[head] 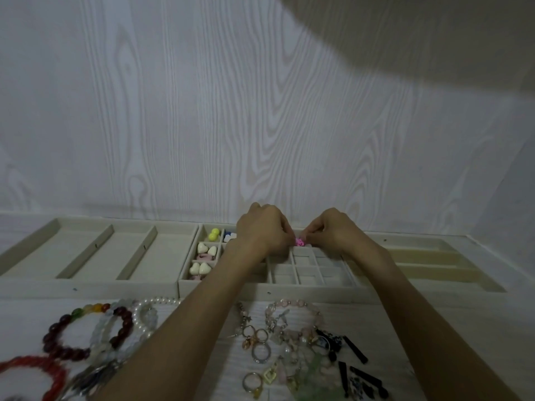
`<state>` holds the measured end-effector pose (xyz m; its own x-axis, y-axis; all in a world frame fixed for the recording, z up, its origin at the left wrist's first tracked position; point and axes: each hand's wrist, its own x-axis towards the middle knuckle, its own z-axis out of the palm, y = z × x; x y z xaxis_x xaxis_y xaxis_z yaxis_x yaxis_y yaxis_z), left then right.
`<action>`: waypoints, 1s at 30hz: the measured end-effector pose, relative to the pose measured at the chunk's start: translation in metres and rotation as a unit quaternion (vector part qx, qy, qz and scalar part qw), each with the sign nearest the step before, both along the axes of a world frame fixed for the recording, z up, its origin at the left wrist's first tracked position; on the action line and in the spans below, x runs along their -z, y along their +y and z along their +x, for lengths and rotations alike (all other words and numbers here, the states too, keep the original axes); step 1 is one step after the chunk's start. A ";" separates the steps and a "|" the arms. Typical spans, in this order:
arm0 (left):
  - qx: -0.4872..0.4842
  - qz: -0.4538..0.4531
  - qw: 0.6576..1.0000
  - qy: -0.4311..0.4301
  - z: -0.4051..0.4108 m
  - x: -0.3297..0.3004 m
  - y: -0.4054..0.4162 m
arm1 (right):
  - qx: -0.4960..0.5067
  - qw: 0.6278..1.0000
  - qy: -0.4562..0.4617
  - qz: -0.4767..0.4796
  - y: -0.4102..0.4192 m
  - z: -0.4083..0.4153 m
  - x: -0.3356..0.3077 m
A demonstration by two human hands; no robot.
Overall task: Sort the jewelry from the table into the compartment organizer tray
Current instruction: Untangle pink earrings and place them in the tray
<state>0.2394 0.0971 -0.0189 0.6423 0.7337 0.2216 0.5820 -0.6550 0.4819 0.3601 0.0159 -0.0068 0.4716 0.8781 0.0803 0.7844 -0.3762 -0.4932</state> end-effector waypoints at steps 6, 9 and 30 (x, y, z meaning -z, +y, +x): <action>0.038 0.024 0.997 0.061 -0.003 -0.009 -0.001 | -0.003 0.998 -0.055 -0.027 0.003 -0.002 -0.004; 0.065 0.028 0.994 0.084 -0.009 -0.019 -0.002 | -0.022 0.996 -0.080 -0.044 -0.008 0.002 -0.025; 0.112 0.118 0.964 0.212 -0.012 -0.030 -0.011 | -0.064 0.951 -0.274 -0.129 -0.017 -0.019 -0.033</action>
